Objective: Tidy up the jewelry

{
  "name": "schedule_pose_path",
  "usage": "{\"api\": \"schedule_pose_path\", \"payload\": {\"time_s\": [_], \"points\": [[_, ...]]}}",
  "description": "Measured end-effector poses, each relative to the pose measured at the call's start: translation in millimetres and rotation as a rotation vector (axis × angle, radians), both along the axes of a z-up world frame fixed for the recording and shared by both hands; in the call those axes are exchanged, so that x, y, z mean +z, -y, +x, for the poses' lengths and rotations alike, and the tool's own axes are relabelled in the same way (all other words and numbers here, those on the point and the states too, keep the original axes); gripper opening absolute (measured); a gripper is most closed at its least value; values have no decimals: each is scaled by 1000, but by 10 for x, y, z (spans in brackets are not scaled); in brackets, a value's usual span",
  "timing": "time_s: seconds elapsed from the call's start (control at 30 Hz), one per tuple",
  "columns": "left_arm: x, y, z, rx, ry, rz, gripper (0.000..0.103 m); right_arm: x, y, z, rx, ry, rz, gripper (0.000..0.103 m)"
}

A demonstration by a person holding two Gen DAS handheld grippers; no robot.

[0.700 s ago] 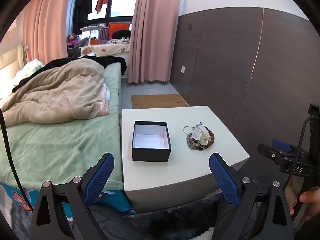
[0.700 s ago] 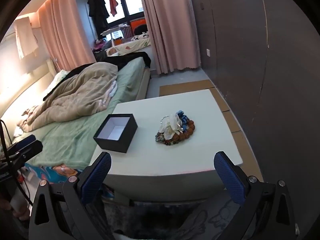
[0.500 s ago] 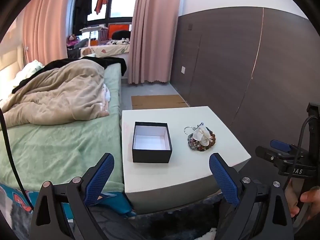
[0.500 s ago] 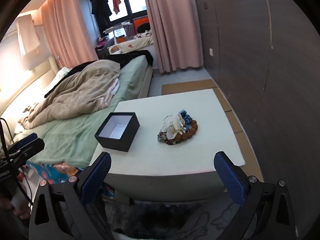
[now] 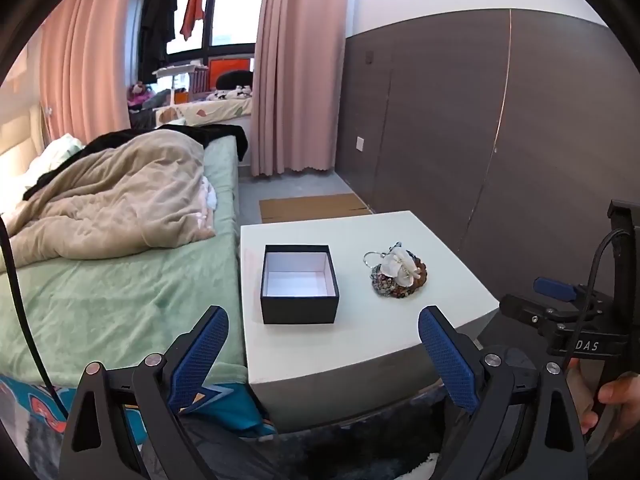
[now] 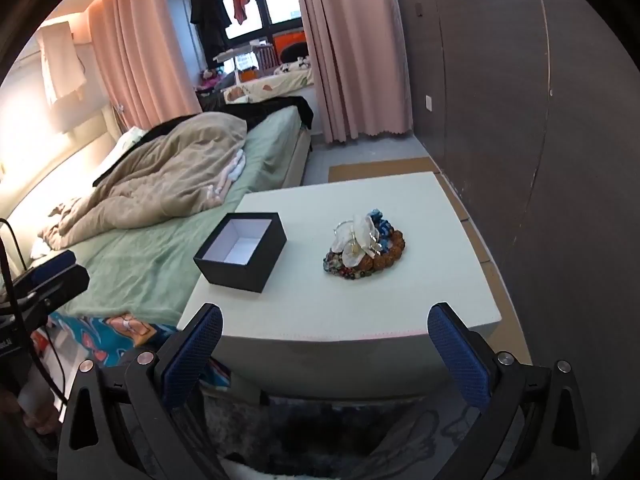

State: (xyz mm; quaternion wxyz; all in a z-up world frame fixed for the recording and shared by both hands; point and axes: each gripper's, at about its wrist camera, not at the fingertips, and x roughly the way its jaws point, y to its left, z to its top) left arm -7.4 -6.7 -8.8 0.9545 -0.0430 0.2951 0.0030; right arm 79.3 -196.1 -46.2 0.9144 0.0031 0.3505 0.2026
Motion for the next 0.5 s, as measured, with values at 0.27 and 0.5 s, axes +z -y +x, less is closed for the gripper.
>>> {"api": "schedule_pose_path", "payload": {"time_s": [0.27,0.5], "points": [[-92,-25,-15,17,-9,-38,96,-10,61,-10,1,1,-12,103],[-115,-15,-25,6,-7,-45,96,8,110,5,-19,8,1,103]]}}
